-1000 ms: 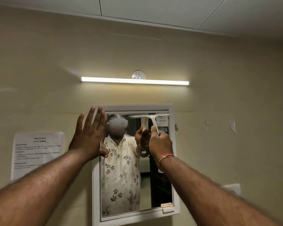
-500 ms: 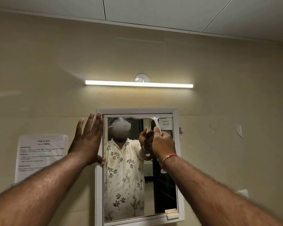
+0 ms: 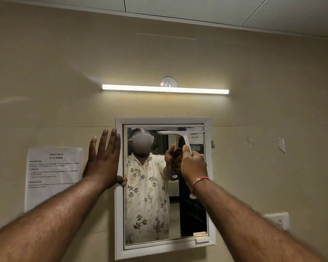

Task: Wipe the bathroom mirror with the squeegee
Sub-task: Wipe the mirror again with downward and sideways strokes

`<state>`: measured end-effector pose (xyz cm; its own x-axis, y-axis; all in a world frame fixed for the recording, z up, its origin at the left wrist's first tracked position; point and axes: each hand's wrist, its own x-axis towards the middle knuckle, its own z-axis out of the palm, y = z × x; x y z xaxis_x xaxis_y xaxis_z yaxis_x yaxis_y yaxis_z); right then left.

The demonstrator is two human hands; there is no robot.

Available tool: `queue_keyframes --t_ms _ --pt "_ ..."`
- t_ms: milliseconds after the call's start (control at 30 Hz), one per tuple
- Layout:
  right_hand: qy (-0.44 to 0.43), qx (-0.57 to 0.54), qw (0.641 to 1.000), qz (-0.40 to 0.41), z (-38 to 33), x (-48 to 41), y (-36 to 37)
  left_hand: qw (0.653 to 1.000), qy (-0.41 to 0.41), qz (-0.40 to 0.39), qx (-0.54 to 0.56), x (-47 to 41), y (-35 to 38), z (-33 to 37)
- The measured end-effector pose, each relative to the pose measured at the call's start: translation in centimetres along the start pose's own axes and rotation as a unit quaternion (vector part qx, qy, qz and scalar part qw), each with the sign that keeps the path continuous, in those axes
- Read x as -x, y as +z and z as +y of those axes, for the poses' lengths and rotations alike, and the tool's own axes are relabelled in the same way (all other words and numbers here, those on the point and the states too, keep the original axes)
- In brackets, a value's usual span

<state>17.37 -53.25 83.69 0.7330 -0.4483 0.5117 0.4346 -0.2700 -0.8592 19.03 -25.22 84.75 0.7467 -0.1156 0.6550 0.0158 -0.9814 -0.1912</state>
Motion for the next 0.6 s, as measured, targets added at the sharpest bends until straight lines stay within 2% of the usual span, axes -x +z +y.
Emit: queue_keyframes --t_ms 267,600 --pt "0.016 0.002 1.000 0.001 2.1 1.6 -0.2 1.000 0.010 0.005 -0.002 2.2 2.4 0.9" --pt "0.042 0.009 0.999 -0.001 5.4 4.7 -0.6 0.998 0.025 0.064 -0.011 4.4 6.7 0.9"
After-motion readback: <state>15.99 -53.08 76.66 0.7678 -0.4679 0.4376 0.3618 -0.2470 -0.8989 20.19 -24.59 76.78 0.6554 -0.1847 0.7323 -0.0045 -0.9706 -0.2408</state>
